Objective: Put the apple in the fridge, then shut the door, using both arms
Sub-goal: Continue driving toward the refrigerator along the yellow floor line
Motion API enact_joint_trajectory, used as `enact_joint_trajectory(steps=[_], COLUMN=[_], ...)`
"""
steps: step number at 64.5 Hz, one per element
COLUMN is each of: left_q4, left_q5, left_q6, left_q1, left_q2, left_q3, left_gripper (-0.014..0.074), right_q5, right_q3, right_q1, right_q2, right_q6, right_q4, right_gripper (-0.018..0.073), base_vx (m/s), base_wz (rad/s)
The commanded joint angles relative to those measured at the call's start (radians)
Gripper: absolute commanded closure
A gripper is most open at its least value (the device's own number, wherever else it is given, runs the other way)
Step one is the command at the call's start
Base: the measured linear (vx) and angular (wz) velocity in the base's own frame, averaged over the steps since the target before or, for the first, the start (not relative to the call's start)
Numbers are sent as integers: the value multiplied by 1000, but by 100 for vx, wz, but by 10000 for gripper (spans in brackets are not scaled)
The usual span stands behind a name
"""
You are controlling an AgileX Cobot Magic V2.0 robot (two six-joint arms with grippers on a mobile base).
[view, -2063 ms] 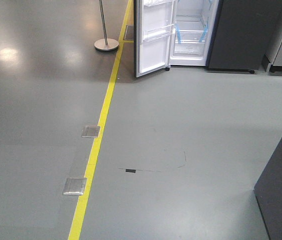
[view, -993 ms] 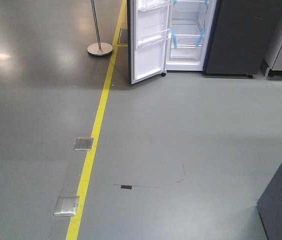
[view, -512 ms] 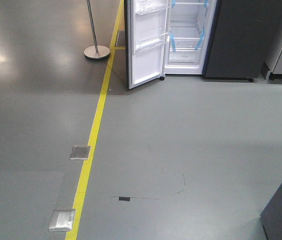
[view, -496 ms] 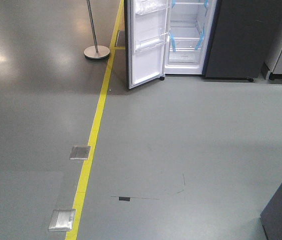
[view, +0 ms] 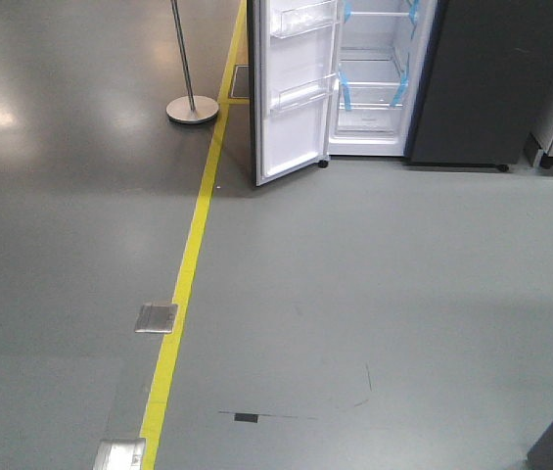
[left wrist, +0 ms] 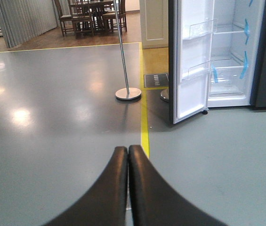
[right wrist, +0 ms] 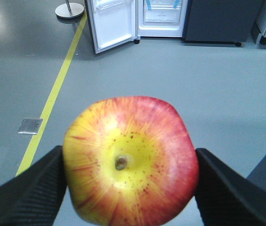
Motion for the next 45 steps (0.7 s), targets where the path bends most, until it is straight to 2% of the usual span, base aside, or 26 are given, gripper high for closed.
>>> enact_joint_trajectory(steps=[1,45], left_q4=[-9,-9], left_q5=[-71,-71], left_q6=[-4,-4], left_q1=[-5,-5], left_q2=[-14,-14], left_q3=[18,18], left_gripper=[602,602], right_q5=[-70,-70], right_q3=[-30,-30], right_q1=[-5,-5], right_q2=[-3,-3], right_q6=[-1,-1], right_q4=[23,23], right_gripper=[334,334], base_vx=[17,16], base_wz=[6,3])
